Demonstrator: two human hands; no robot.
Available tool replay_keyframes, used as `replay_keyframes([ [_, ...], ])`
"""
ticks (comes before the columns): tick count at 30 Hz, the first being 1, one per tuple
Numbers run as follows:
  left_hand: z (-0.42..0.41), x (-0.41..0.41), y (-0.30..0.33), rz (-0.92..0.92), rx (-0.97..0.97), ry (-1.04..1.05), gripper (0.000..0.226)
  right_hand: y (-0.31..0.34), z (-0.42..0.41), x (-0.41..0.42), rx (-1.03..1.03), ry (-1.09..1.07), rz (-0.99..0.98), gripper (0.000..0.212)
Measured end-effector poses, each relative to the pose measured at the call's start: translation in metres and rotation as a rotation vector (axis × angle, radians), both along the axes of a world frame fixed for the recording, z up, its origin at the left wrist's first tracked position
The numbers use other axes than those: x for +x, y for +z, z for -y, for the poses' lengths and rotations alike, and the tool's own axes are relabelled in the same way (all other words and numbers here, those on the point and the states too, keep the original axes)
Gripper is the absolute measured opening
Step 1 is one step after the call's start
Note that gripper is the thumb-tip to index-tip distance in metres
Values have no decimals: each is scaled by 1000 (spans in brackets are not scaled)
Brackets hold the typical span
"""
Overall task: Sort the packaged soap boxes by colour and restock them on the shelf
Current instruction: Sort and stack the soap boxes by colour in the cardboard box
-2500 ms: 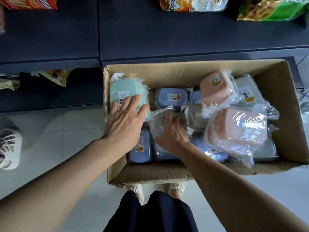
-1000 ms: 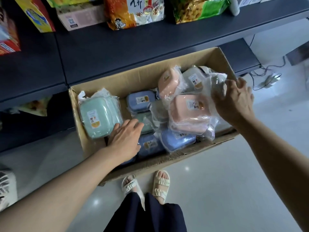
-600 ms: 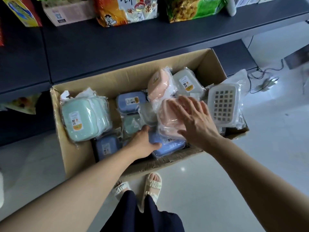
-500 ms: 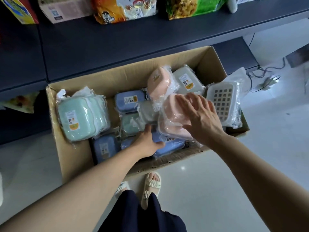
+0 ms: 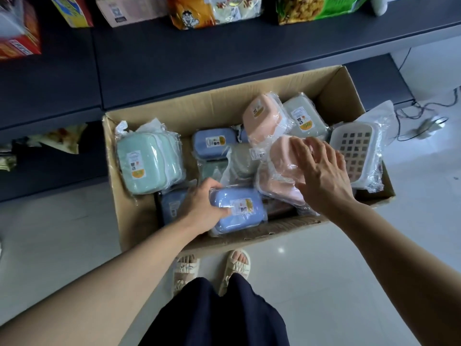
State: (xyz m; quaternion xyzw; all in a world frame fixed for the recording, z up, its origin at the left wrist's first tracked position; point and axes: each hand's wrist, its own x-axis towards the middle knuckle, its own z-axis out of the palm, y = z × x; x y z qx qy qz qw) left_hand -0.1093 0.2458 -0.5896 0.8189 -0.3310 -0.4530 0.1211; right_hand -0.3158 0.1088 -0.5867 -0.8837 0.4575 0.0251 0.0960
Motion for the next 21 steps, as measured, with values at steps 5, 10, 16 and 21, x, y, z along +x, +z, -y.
replay_keyframes([
  [5,-22,55,14,-124,-13,115,49,9,-10,14,34,-56,-41,102],
  [10,-33,91,5,-109,111,135,62,20,-38,41,-11,-28,15,96],
  [16,-44,85,0,129,233,-173,60,22,-74,79,-37,65,106,53],
  [21,-47,95,-7,361,302,-445,41,10,-89,106,28,142,98,35],
])
